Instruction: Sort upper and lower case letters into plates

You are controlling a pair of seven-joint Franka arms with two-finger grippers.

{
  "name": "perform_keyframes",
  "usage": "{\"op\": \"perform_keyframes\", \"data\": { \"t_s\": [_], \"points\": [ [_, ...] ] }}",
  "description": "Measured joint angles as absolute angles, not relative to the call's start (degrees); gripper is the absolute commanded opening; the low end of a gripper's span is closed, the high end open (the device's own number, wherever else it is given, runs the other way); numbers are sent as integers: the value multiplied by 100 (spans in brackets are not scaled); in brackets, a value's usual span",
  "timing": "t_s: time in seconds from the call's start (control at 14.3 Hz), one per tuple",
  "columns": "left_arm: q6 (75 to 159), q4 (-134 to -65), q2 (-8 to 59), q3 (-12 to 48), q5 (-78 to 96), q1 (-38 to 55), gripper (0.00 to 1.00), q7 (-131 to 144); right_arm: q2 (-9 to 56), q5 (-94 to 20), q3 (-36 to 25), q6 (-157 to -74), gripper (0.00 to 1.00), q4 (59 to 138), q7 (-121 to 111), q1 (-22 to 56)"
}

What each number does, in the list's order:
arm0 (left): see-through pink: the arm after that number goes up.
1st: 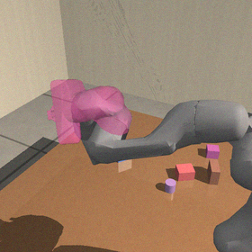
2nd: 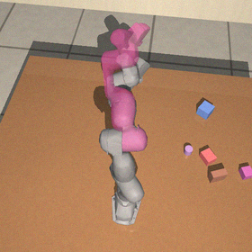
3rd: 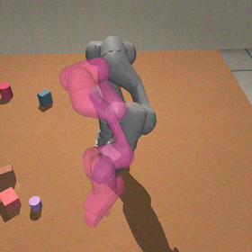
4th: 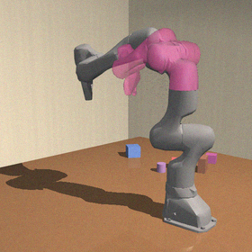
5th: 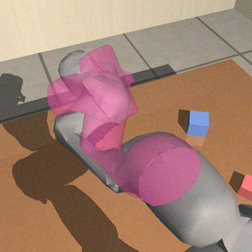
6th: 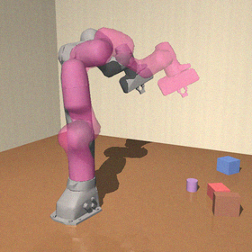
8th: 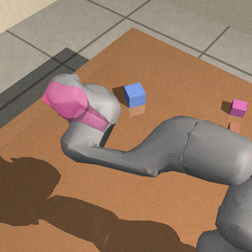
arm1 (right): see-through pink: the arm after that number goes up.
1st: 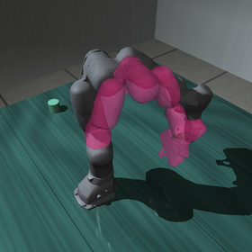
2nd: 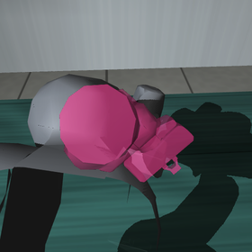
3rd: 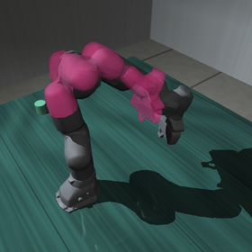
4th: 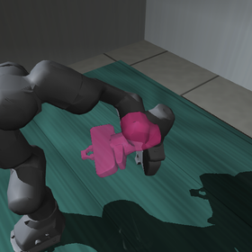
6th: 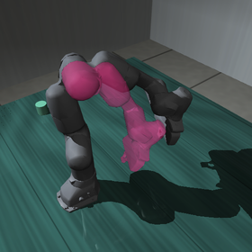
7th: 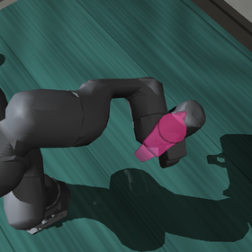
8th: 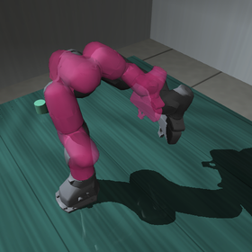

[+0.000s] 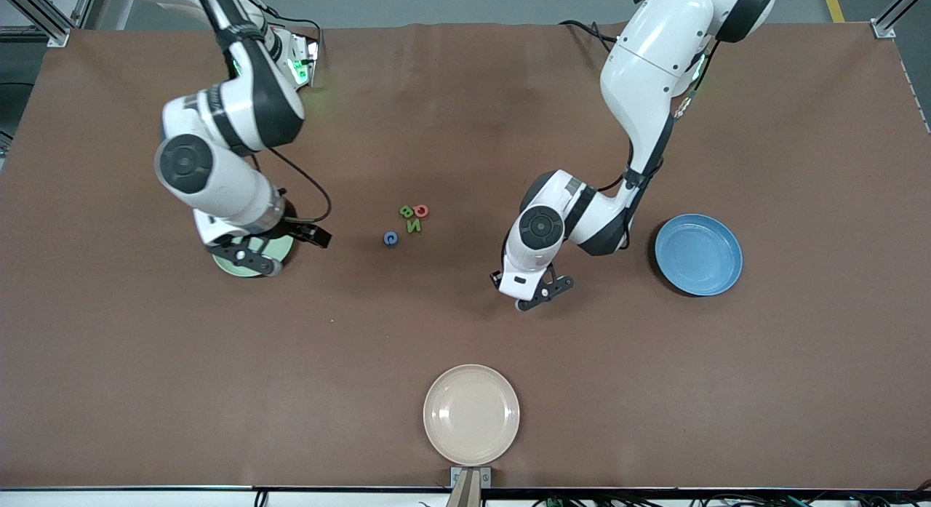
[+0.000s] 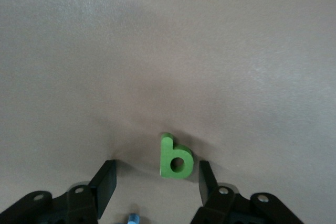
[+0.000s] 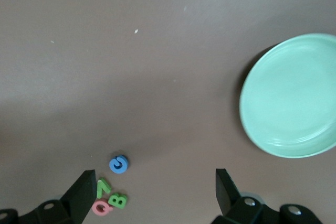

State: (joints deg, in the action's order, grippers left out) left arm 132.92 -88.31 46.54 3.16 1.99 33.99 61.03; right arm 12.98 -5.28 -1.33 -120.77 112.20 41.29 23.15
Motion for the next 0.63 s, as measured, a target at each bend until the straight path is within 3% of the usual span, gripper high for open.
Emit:
{"op": "perform_keyframes", "data": {
  "t_s": [0.63],
  "points": [
    [13305,-8748,4662,315,194,3433,30,6104,2569,-524,-139,-14166,100,11656,5354,3249]
  ]
}}
